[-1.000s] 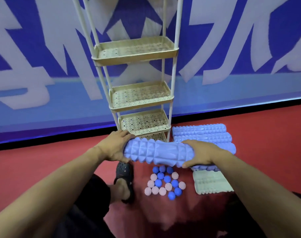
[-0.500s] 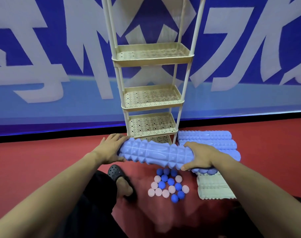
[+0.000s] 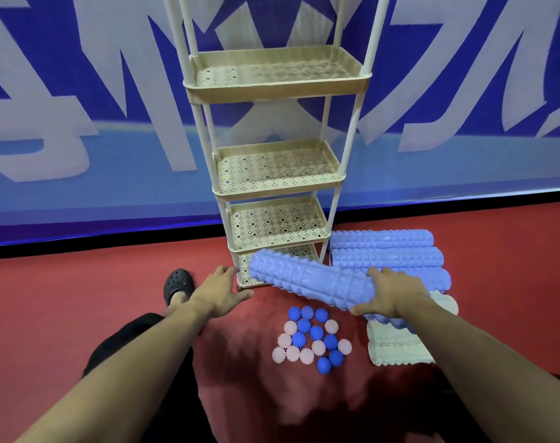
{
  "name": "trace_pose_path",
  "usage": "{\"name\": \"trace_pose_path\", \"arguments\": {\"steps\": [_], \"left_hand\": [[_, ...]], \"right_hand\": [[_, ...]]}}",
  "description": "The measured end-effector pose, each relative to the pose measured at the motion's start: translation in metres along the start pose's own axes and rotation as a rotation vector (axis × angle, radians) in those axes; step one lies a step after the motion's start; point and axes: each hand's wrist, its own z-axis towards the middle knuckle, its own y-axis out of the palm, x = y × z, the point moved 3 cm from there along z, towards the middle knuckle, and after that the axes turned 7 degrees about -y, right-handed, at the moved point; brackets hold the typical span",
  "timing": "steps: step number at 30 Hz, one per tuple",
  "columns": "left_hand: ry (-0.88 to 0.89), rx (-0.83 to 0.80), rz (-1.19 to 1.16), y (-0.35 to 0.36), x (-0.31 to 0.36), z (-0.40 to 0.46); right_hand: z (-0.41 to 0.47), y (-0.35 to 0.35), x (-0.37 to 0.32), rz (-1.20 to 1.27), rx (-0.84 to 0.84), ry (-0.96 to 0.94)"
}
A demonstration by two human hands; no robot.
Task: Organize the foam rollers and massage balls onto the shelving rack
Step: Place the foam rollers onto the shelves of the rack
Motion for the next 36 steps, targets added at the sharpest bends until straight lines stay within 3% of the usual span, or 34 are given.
{"name": "trace_pose_path", "arguments": {"steps": [9,17,24,31,36], "left_hand": [[-0.18,-0.157,-0.362,0.064,-0.007,0.077],[-0.405,-0.269,-0.703,0.121,-0.004,0.145],[-0.527,-0.281,-0.974,0.154,0.007,0.196],[-0.556,-0.328,-1.537,0.171,0.029,0.221],[-0.639,-0.17,-1.777,0.174,0.022,0.242]], "right_hand": [[0.111,0.042,-0.017,-0.13,-0.113,-0.016],[0.2,0.061,-0.028,-0.045,-0.028,-0.051],[0.256,0.076,-0.065,0.077,0.038,-0.169],[0.293,0.09,-0.095,0.095,0.04,-0.236],[0.31,0.096,-0.098,0.089,0.088,-0.286]]}}
